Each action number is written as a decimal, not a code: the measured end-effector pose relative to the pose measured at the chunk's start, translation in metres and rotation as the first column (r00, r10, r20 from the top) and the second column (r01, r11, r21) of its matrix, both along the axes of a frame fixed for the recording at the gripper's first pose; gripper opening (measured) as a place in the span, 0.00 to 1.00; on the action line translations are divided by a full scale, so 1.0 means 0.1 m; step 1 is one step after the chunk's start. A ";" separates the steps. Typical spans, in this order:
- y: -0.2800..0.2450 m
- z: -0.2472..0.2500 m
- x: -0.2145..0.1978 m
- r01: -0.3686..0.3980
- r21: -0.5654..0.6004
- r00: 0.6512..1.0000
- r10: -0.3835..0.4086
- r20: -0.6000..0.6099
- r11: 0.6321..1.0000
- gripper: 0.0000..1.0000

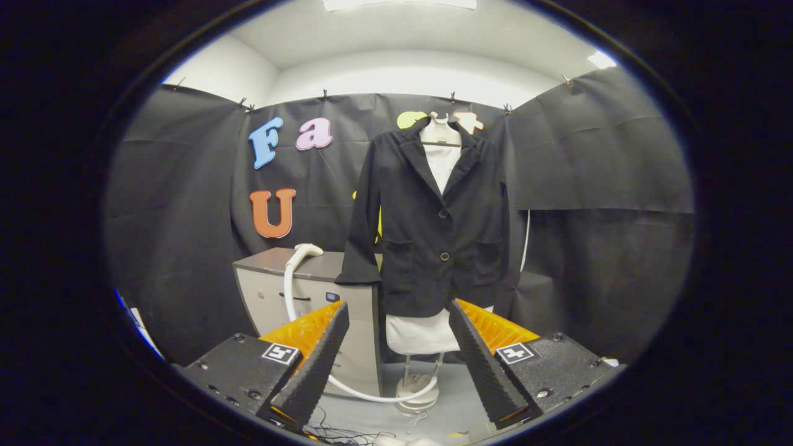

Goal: Iron the clothes twice with a garment steamer, once on the left side and once on the right side.

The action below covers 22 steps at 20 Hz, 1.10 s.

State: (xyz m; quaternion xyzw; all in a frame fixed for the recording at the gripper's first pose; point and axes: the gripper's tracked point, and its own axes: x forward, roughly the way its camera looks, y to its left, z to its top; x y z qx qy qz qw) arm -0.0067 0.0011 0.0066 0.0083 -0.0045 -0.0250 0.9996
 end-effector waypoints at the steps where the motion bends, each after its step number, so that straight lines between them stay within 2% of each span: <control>1: 0.03 -0.01 0.01 -0.005 -0.002 1.000 0.005 -0.002 1.000 1.00; 6: 0.11 0.05 0.10 -0.008 0.006 1.000 0.008 0.002 1.000 1.00; 12: 0.38 0.16 0.46 -0.029 0.029 1.000 0.029 -0.001 0.999 1.00; 17: 0.65 0.23 1.03 -0.054 0.028 0.998 0.054 -0.025 0.998 1.00; 22: 1.19 0.42 1.97 -0.123 0.042 0.990 0.125 -0.062 0.992 1.00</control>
